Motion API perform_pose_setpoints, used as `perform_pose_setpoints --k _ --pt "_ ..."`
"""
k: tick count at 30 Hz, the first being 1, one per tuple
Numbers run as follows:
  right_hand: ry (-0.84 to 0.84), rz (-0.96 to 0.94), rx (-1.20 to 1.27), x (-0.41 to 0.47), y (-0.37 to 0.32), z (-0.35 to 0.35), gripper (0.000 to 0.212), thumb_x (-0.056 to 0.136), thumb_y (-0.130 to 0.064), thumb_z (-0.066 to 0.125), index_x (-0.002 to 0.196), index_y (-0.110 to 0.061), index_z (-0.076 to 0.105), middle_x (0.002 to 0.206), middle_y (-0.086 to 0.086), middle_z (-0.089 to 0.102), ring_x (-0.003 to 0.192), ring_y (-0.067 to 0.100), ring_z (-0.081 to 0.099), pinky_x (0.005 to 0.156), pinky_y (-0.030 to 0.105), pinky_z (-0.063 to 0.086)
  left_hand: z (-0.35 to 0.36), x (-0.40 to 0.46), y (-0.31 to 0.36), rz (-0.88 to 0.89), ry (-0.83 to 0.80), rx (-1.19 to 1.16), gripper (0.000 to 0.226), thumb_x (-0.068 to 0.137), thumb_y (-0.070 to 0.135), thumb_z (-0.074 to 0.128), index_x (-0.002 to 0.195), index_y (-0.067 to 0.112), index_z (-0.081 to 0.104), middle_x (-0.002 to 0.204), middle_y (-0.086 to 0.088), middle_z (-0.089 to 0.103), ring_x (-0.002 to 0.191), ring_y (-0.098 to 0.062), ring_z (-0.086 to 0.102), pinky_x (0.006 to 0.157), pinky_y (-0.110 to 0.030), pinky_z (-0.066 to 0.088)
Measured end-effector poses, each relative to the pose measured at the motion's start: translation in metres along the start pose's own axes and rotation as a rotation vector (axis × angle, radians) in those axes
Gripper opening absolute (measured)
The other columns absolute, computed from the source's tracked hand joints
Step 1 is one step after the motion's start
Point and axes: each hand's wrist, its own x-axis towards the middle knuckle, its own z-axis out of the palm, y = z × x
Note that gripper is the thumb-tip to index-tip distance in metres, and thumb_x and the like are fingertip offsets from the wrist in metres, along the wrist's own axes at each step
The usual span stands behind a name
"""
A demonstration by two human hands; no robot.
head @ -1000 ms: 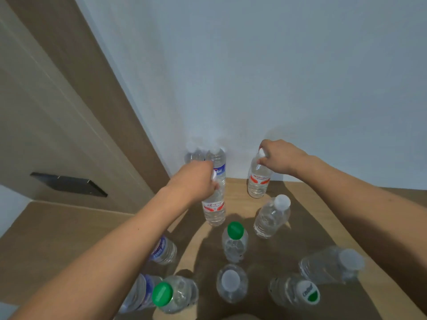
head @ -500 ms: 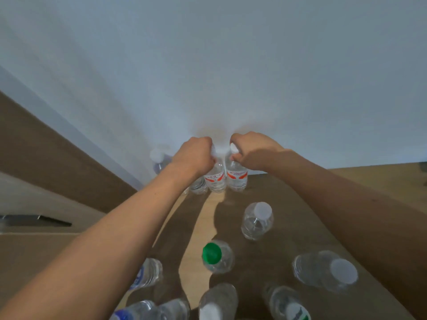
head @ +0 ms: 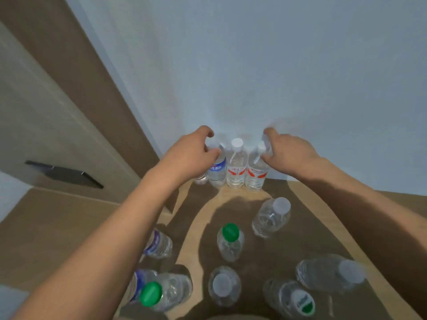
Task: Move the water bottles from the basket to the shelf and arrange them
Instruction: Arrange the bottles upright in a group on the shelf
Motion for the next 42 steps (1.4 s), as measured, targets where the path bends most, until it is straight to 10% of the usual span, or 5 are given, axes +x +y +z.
perform_pose_setpoints --k 5,20,26,31,42 --pt "0.234 -0.171 0.148 -0.038 -0.061 -0.029 0.037 0.093 -0.032 0.049 0.128 -0.019 0.049 0.098 0.002 0.066 0.092 0.031 0.063 0.068 0.034 0.042 -0.055 -0.117 -0.047 -0.135 0.137 -0.603 0.008 0.098 0.012 0.056 0.101 0.013 0.064 0.083 -0.015 0.069 0.062 -0.021 0.062 0.067 -0.039 0.056" --pt "-0.767 -0.764 0.004 -0.128 -0.243 0.015 0.045 0.086 -0.061 0.057 0.102 -0.019 0.059 0.089 -0.002 0.065 0.080 0.016 0.060 0.065 0.029 0.042 -0.012 -0.238 -0.145 -0.468 0.379 -0.260 0.010 0.094 0.031 0.056 0.098 0.028 0.065 0.083 0.010 0.066 0.078 -0.006 0.061 0.066 -0.020 0.045" --pt "-0.586 -0.688 -0.008 -0.108 -0.258 0.011 0.055 0.083 -0.069 0.049 0.097 -0.017 0.060 0.086 0.003 0.065 0.079 0.022 0.063 0.064 0.033 0.047 0.007 -0.250 -0.162 -0.421 0.203 -0.183 0.028 0.089 0.038 0.065 0.113 0.024 0.061 0.079 0.009 0.062 0.066 -0.003 0.056 0.060 -0.023 0.039" --pt "-0.404 -0.714 0.013 -0.075 -0.279 0.016 0.057 0.094 -0.046 0.053 0.141 -0.028 0.027 0.113 0.007 0.056 0.096 0.028 0.058 0.076 0.039 0.047 0.022 -0.260 -0.166 -0.404 0.118 -0.112 0.033 0.084 0.049 0.063 0.111 0.035 0.052 0.078 0.009 0.061 0.071 -0.009 0.059 0.061 -0.028 0.043" --pt "-0.371 -0.570 -0.075 -0.054 -0.254 0.007 0.039 0.092 -0.047 0.058 0.103 -0.010 0.053 0.105 0.011 0.062 0.090 0.026 0.058 0.067 0.032 0.039 0.004 -0.234 -0.165 -0.351 0.070 0.064 0.026 0.088 0.046 0.056 0.098 0.022 0.056 0.087 -0.001 0.063 0.079 -0.020 0.060 0.071 -0.038 0.055"
